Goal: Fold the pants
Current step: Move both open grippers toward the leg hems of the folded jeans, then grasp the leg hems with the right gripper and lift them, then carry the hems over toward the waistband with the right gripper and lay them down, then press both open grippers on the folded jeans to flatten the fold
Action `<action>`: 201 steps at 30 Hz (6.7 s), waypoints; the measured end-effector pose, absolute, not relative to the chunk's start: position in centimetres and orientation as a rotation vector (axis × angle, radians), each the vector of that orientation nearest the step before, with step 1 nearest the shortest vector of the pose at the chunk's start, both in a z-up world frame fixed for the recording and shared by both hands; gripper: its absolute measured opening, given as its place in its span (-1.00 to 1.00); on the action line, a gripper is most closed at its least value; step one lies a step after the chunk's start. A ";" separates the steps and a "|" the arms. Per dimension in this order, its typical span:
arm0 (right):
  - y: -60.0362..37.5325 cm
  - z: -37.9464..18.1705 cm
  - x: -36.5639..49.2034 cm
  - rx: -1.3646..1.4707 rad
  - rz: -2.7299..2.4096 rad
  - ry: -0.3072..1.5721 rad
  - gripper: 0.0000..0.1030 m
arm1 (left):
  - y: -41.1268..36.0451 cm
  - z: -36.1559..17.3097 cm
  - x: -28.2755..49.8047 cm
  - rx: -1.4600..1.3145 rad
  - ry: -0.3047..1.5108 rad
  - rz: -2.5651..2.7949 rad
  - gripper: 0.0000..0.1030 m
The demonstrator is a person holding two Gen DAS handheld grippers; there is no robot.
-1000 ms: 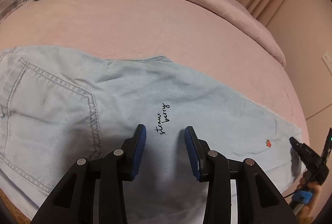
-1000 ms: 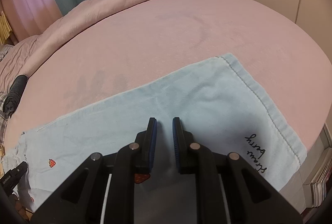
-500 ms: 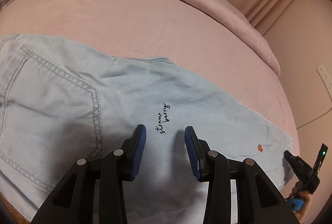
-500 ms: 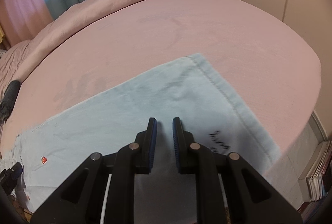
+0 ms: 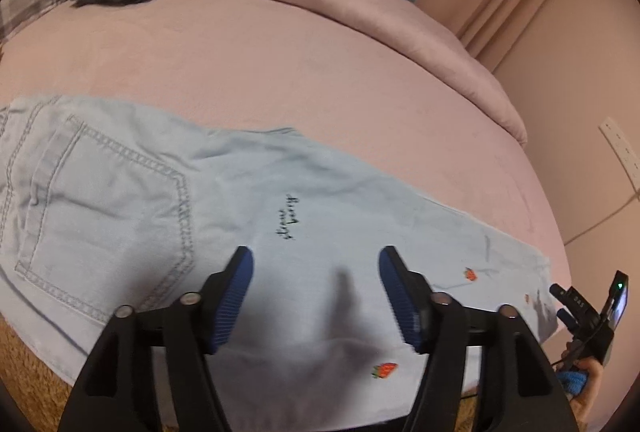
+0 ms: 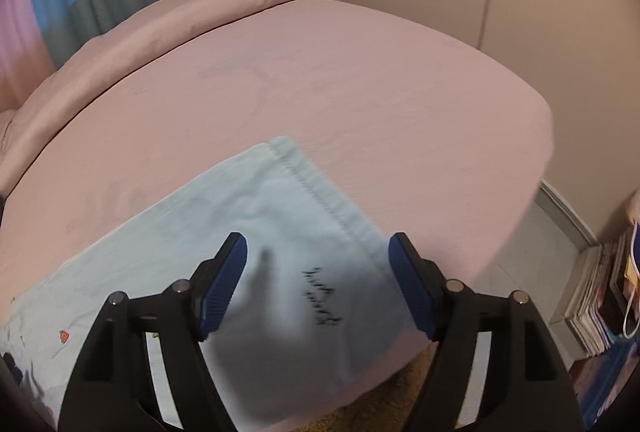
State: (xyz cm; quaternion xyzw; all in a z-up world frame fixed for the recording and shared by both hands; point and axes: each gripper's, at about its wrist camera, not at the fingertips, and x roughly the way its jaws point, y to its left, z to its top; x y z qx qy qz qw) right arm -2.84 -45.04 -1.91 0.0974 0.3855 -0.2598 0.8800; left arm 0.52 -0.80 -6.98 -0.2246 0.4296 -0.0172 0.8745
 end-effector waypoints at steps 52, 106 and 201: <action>-46.8 -4.4 -2.0 0.470 -0.366 0.797 0.34 | -4.9 -9.7 1.2 -0.331 1.007 -0.118 0.52; -19.2 -8.8 -1.7 -0.338 0.263 0.830 -0.60 | 5.2 -7.1 -2.8 -0.571 0.939 -0.090 0.52; -27.5 -6.3 -3.0 0.002 0.164 0.959 0.18 | -7.2 -9.3 -0.2 -0.334 1.095 -0.331 -0.36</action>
